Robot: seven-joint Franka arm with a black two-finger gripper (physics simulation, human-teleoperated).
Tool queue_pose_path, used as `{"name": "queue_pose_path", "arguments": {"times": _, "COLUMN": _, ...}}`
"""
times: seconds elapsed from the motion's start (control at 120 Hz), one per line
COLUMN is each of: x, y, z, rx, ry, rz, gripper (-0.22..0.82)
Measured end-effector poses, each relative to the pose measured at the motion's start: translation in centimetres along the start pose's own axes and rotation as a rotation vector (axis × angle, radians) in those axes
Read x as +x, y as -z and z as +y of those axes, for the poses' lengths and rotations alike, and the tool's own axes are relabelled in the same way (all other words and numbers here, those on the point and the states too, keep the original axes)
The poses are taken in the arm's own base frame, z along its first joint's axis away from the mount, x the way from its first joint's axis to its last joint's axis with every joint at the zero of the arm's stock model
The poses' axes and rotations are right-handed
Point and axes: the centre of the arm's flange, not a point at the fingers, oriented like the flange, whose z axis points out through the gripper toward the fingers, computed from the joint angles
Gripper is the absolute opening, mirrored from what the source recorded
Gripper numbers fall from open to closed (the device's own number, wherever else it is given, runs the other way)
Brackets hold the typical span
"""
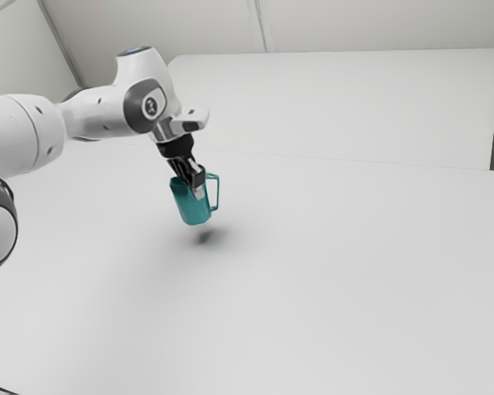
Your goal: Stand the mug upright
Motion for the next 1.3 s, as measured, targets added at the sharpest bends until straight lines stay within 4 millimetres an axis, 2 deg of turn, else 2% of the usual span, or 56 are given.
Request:
{"name": "queue_pose_path", "arguments": {"times": 0.342, "x": 0.9, "y": -1.8, "z": 0.7, "rx": 0.063, "ry": 0.049, "rz": 0.002, "gripper": -0.18}}
{"name": "queue_pose_path", "arguments": {"times": 0.533, "x": 1.5, "y": -1.8, "z": 0.4, "rx": 0.1, "ry": 0.074, "rz": 0.04, "gripper": -0.18}}
{"name": "queue_pose_path", "arguments": {"times": 0.775, "x": 2.0, "y": -3.5, "z": -0.1, "rx": 0.108, "ry": 0.105, "rz": 0.043, "gripper": -0.18}}
{"name": "queue_pose_path", "arguments": {"times": 1.208, "x": 2.3, "y": -5.1, "z": -0.5, "rx": 0.109, "ry": 0.139, "rz": 0.038, "gripper": -0.18}}
{"name": "queue_pose_path", "arguments": {"times": 1.3, "x": 2.4, "y": -5.2, "z": -0.5, "rx": 0.11, "ry": 0.141, "rz": 0.038, "gripper": 0.01}}
